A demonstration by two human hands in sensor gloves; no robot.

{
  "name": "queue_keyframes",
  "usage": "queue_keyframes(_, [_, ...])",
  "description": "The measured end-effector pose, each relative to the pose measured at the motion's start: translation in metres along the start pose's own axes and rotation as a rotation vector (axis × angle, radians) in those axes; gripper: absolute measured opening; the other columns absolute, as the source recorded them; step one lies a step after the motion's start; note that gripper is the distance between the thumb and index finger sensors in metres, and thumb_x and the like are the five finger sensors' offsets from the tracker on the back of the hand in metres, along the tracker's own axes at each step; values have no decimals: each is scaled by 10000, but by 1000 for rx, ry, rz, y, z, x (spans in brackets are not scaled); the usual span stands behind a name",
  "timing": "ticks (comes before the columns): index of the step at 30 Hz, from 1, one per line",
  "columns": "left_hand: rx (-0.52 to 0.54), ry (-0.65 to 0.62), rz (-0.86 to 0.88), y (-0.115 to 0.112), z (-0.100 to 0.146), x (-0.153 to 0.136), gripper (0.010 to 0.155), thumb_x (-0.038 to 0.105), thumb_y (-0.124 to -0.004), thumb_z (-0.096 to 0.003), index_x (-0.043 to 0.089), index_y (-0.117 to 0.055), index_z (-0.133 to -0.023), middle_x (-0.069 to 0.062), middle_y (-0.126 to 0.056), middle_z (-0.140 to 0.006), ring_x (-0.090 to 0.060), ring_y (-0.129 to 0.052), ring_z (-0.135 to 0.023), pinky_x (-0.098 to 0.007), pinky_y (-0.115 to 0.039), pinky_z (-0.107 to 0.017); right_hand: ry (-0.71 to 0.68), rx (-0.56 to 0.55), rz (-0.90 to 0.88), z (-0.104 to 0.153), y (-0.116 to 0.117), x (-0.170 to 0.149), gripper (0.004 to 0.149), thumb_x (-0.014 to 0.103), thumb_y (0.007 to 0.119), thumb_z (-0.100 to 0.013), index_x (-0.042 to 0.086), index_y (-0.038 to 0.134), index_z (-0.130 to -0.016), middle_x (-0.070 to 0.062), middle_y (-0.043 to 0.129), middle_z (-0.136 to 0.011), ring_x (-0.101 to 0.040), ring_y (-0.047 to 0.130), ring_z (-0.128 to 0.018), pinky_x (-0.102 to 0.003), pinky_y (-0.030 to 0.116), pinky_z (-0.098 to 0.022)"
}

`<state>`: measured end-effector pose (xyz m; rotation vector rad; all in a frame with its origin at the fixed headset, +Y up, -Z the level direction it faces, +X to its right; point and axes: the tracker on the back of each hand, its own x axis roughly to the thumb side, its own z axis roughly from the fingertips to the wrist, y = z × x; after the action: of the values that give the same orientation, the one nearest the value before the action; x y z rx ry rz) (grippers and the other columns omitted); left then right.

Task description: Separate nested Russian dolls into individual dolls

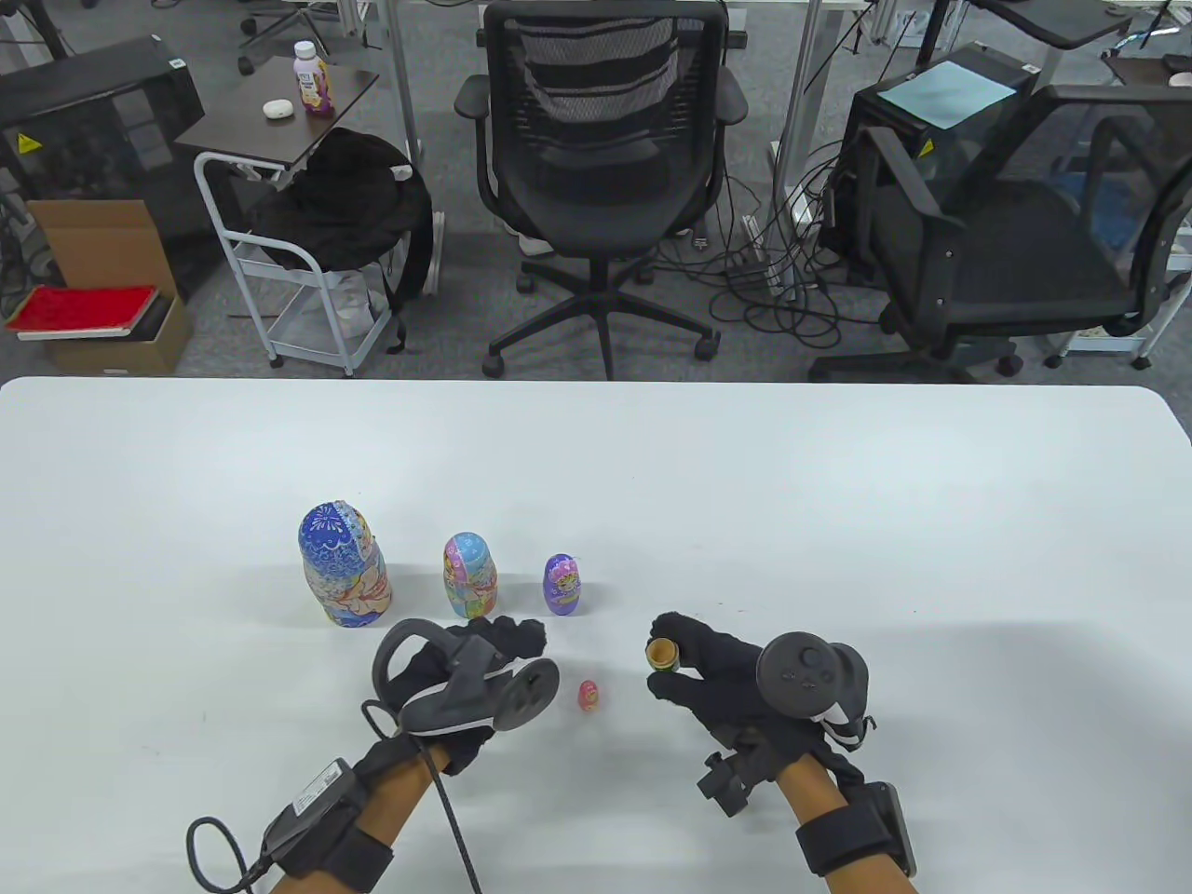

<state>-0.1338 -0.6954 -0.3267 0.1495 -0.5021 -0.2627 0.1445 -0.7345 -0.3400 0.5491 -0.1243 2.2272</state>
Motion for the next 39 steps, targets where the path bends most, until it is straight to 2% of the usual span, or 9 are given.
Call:
queue_keyframes(5, [-64,43,82,-22,15,-13,661,596,-870,-412,201,-812,-940,-76,-971,-840,-270,-1053,-664,-340,-937,-461,-9,11,12,0,3,1,684,391,930,-375,91,736,-957,-139,988,-811,-324,982,-748,-459,806,-603])
queue_keyframes(10, [-97,42,111,-38,17,-12,623,562,-881,-421,213,-817,-932,-61,-982,-825,-257,-1064,-649,-327,-945,-449,-20,22,23,1,5,3,684,392,930,-373,91,737,-956,-139,990,-809,-323,986,-745,-459,808,-600])
queue_keyframes(14, [-72,35,145,-46,15,-9,524,498,-900,-439,231,-845,-887,-40,-1000,-790,-229,-1079,-615,-306,-955,-427,-27,31,20,1,7,5,687,389,932,-372,87,736,-957,-139,991,-808,-323,986,-744,-459,809,-600])
queue_keyframes(18, [-50,24,146,-47,13,-8,506,485,-912,-441,229,-853,-874,-43,-1008,-775,-225,-1087,-593,-291,-963,-418,-33,36,18,1,9,6,689,388,933,-371,80,737,-956,-140,991,-807,-325,986,-743,-460,809,-601])
queue_keyframes(25, [39,39,292,-19,8,-6,498,475,-912,-448,217,-859,-872,-54,-1011,-773,-235,-1088,-589,-296,-963,-420,-35,58,21,0,12,6,693,390,933,-370,74,737,-955,-144,995,-804,-326,988,-743,-460,809,-600])
queue_keyframes(33, [183,-50,416,41,-7,17,498,480,-910,-450,218,-861,-871,-53,-1011,-772,-230,-1089,-586,-290,-964,-419,-45,84,29,0,17,8,688,395,936,-370,74,745,-947,-135,1000,-794,-317,993,-736,-458,812,-599])
queue_keyframes(36, [216,-76,483,53,-14,27,494,468,-915,-450,209,-866,-868,-62,-1012,-770,-238,-1091,-579,-292,-967,-415,-52,90,-2,0,22,14,686,390,941,-368,77,746,-947,-139,997,-797,-322,990,-740,-461,809,-602])
queue_keyframes(39, [221,-106,461,63,-19,34,492,466,-913,-451,211,-864,-870,-60,-1011,-774,-238,-1089,-584,-290,-967,-418,-73,87,17,2,23,20,685,398,936,-368,79,745,-944,-129,1001,-791,-315,994,-736,-455,813,-600])
